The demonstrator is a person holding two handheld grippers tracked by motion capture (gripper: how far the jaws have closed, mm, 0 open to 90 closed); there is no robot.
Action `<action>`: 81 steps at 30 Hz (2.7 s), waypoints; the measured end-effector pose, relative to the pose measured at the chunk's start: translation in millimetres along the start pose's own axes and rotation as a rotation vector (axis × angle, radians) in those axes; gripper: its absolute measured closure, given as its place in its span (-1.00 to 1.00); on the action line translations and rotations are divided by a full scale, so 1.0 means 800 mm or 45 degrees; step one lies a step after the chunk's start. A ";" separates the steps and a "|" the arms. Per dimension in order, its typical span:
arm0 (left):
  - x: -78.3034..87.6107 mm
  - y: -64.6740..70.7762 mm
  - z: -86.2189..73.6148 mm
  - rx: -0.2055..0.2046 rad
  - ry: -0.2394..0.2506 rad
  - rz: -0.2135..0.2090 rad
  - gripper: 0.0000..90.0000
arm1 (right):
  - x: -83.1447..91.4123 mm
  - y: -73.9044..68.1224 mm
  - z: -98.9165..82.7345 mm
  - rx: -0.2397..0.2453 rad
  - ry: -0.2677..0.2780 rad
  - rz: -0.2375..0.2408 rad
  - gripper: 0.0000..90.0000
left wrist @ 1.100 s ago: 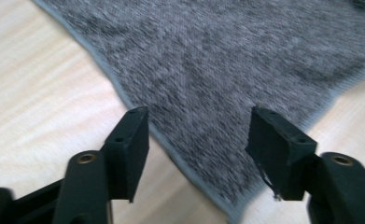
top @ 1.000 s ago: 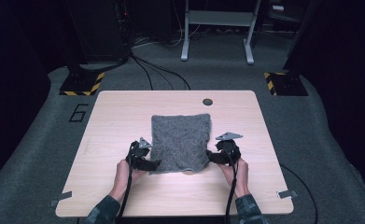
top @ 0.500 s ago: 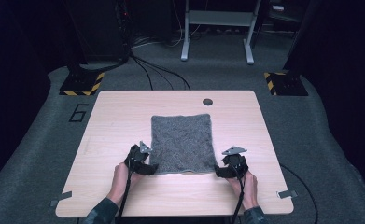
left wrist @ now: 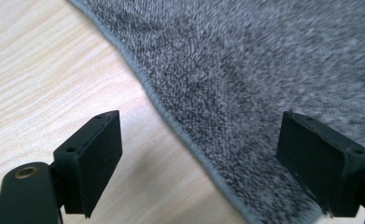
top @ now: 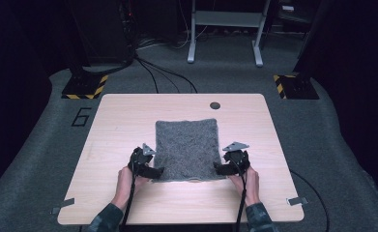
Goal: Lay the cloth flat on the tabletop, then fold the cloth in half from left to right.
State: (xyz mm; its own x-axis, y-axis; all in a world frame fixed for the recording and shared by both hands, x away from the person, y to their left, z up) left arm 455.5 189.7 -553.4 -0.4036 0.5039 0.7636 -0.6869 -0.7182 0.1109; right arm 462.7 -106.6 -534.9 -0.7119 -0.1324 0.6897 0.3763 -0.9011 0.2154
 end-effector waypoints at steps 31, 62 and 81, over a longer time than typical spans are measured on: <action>0.013 0.016 -0.040 0.010 0.028 -0.041 -0.73 | 0.014 -0.006 -0.063 0.018 -0.010 0.037 -0.68; 0.049 -0.016 0.002 0.159 0.170 -0.161 -0.99 | 0.053 -0.036 -0.027 -0.003 0.109 0.184 -0.69; 0.001 -0.069 0.060 0.249 0.110 -0.197 -1.00 | 0.041 -0.120 0.002 0.073 0.090 0.328 -0.84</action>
State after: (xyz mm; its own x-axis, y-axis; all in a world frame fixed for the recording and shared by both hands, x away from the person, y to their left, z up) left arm 522.2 207.1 -528.3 -0.3588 0.6481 0.6717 -0.6182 -0.7042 0.3493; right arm 404.1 -24.0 -531.5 -0.6273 -0.3846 0.6772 0.5818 -0.8095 0.0791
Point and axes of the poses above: each handheld gripper's, and its own axes: x roughly backward along the jaws, z roughly out of its top, y roughly to its right, the point moved 6 cm from there along -x, roughly forward along the jaws, and after that the axes turned 12 degrees about -z, right-handed, at the moved point
